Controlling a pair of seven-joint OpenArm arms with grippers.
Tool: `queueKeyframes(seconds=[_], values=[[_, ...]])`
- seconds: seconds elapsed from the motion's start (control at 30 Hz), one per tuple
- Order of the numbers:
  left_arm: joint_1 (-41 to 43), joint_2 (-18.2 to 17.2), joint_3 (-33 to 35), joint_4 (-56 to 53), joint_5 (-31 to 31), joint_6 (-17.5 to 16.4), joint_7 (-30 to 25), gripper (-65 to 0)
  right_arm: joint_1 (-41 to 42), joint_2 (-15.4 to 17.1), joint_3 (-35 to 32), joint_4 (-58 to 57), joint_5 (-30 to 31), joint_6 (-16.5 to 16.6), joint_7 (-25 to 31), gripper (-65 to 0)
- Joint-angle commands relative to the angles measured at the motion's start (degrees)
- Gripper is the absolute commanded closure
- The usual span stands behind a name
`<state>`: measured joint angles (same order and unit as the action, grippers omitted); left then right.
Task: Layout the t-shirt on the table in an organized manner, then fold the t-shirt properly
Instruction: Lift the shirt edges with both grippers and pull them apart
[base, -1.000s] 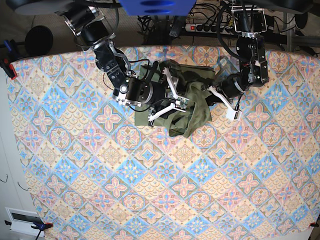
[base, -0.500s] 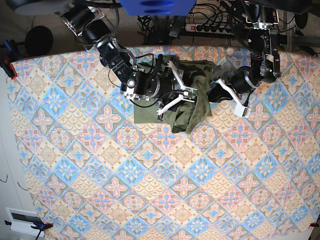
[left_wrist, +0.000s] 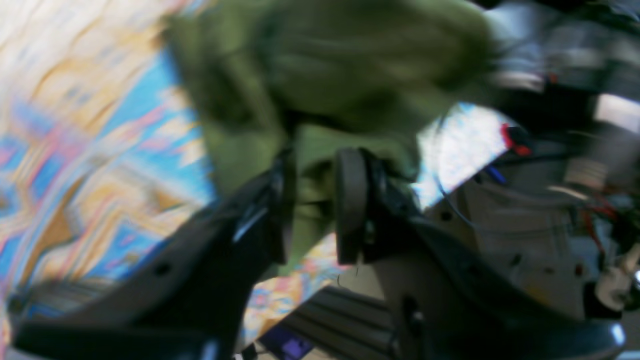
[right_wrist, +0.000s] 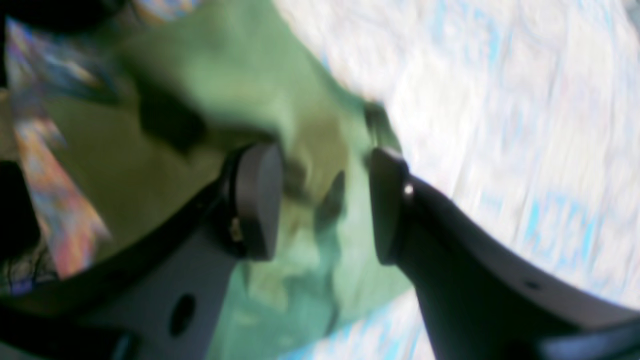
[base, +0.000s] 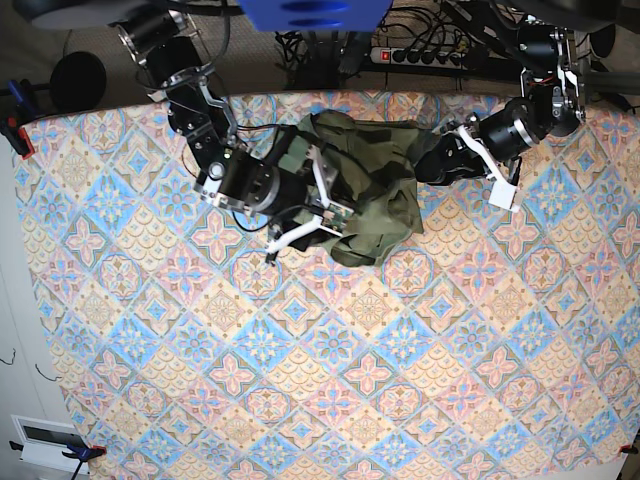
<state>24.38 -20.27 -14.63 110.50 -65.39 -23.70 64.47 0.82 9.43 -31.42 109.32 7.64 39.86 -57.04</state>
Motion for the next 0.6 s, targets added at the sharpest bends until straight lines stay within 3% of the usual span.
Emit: queueKeyframes(seconds=[0.0, 0.33, 0.57], values=[[0.89, -0.34, -0.27, 3.22, -1.03, -0.69, -0.6, -17.9, 0.72, -0.07, 0.61, 0.88, 1.02, 0.14, 1.43, -28.1], [2.92, -0.34, -0.18, 7.35, -1.65, -0.6, -0.51, -39.0, 0.54, 2.92, 5.71, 1.94, 1.11, 0.14, 1.43, -28.1], [1.24, 2.21, 0.61, 8.05, -4.81, -0.6, -0.51, -41.4, 0.54, 2.92, 8.25, 2.11, 1.2, 0.14, 1.43, -28.1]])
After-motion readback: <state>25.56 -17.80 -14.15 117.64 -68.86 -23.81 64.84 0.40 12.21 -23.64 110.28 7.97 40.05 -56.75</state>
